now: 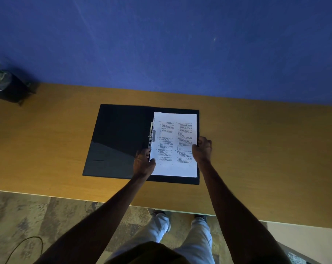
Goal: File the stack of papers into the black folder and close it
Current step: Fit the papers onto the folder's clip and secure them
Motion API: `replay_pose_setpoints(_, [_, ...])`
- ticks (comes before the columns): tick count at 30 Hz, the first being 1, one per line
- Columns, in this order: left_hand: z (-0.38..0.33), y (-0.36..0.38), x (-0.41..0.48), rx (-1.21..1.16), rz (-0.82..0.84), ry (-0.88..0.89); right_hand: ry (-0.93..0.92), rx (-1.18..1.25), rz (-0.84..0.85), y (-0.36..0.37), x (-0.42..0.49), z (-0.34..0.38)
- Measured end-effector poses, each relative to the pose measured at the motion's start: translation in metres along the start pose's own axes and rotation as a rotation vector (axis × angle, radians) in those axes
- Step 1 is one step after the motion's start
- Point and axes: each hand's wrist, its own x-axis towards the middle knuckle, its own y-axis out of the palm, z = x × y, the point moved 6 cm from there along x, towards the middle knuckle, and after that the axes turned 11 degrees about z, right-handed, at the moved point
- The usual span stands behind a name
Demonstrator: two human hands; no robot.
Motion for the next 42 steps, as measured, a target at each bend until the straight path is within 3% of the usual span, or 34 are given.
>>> replay_pose_setpoints(12, [-0.001,0.004,-0.001,-0.059,0.014,0.007,0.008,-0.045,-0.02,-0.001,-0.001,-0.002])
replay_pose_setpoints(17, [-0.002,0.003,-0.007,-0.05,-0.075,-0.041,-0.007,-0.061,0.009,-0.001,0.002,-0.004])
replay_pose_setpoints(27, [-0.001,0.003,-0.009,-0.083,0.002,-0.081,-0.004,-0.103,0.063,-0.001,0.005,-0.004])
replay_pose_setpoints(31, [-0.001,-0.002,-0.016,-0.169,-0.117,-0.117,-0.042,-0.105,-0.059,-0.012,0.001,0.009])
replay_pose_setpoints(34, [-0.005,-0.001,-0.025,-0.34,-0.241,-0.176,-0.13,-0.165,-0.092,-0.015,0.005,0.029])
replay_pose_setpoints(36, [-0.002,0.008,-0.032,-0.552,-0.292,-0.362,-0.193,-0.279,-0.069,-0.011,0.008,0.043])
replay_pose_setpoints(39, [0.004,0.033,-0.05,-0.879,-0.212,-0.675,-0.297,-0.454,-0.005,0.002,0.011,0.059])
replay_pose_setpoints(42, [0.005,0.054,-0.066,-1.147,-0.115,-0.74,-0.397,-0.637,0.084,0.02,0.017,0.073])
